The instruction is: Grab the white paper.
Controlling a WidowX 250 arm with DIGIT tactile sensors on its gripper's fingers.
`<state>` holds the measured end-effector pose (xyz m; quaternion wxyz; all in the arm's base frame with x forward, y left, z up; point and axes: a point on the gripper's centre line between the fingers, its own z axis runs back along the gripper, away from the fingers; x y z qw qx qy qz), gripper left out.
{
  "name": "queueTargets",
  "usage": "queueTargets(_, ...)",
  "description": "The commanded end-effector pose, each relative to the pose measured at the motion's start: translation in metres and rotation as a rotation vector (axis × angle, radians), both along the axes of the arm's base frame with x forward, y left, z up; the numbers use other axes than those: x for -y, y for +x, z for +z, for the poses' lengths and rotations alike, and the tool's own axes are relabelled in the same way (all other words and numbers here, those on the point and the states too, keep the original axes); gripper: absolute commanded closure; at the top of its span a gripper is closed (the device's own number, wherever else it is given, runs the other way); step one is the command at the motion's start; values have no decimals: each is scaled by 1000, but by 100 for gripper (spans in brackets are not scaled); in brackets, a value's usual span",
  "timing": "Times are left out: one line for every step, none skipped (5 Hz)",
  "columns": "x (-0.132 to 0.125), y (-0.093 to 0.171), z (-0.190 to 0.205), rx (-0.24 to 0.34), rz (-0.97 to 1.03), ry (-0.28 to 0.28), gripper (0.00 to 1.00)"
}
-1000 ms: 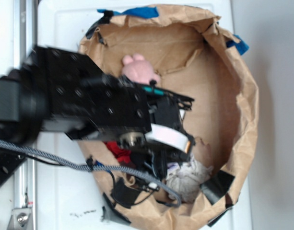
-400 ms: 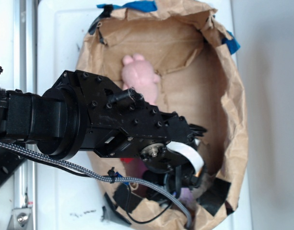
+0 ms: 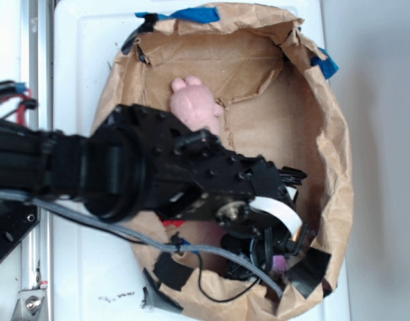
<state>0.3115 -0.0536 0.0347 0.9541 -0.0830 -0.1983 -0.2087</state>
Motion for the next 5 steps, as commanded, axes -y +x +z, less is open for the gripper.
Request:
queueTargets(6,9,8,43,5,1,100)
queueTargets(3,6,9,39,16,4,100)
queueTargets(-4,0,17,34,37,4,100)
queueTargets(-23,-15,35,8,92,-3,100)
queueTargets(-41,-34,56,-29,170,5,100)
